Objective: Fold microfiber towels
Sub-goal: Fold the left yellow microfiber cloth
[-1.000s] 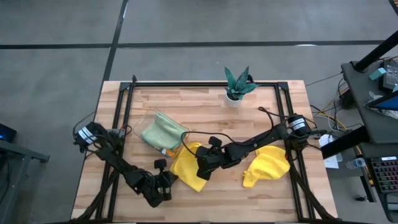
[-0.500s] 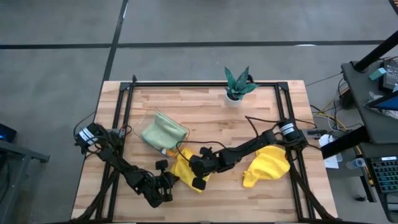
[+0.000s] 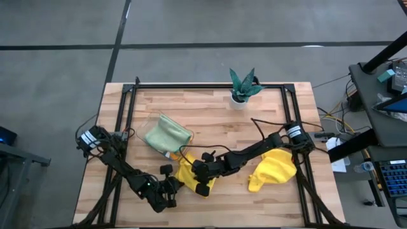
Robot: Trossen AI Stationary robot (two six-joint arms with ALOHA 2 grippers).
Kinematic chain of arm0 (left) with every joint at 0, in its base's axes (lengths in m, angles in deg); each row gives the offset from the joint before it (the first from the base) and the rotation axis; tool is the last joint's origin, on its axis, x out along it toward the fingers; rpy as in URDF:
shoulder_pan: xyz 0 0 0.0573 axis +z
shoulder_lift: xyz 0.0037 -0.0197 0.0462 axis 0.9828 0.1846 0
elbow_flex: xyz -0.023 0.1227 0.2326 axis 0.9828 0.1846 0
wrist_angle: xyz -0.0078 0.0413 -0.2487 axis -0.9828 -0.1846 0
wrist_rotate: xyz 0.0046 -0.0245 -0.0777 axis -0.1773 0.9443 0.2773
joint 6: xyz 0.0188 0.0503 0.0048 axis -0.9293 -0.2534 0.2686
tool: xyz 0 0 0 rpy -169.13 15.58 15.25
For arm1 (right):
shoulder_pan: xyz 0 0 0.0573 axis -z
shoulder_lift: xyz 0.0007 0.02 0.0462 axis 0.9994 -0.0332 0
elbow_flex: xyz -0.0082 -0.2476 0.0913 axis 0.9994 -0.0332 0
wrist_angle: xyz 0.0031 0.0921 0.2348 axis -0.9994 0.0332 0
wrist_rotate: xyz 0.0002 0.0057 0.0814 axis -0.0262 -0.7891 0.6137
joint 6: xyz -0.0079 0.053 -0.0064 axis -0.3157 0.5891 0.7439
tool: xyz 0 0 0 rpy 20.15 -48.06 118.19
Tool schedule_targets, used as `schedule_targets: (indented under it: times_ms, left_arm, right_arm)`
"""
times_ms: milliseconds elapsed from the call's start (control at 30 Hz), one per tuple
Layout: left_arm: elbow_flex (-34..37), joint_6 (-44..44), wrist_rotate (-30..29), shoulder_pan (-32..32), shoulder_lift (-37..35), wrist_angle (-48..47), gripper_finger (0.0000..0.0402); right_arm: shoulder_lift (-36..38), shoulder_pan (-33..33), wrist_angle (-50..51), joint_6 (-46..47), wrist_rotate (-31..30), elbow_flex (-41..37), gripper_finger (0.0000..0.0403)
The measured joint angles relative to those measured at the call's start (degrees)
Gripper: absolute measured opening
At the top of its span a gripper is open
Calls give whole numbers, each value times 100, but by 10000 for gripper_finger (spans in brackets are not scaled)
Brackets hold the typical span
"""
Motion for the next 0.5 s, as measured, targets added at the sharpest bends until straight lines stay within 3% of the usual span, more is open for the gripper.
schedule_targets:
  times_ms: [333, 500]
  left_arm:
    - [-31, -72, 303, 4, -79, 85, 0]
    - [-176, -68, 521, 20, -85, 206, 0]
  right_arm:
    - [18, -13, 36, 3, 383, 0, 192]
    - [112, -13, 75, 7, 559, 0, 244]
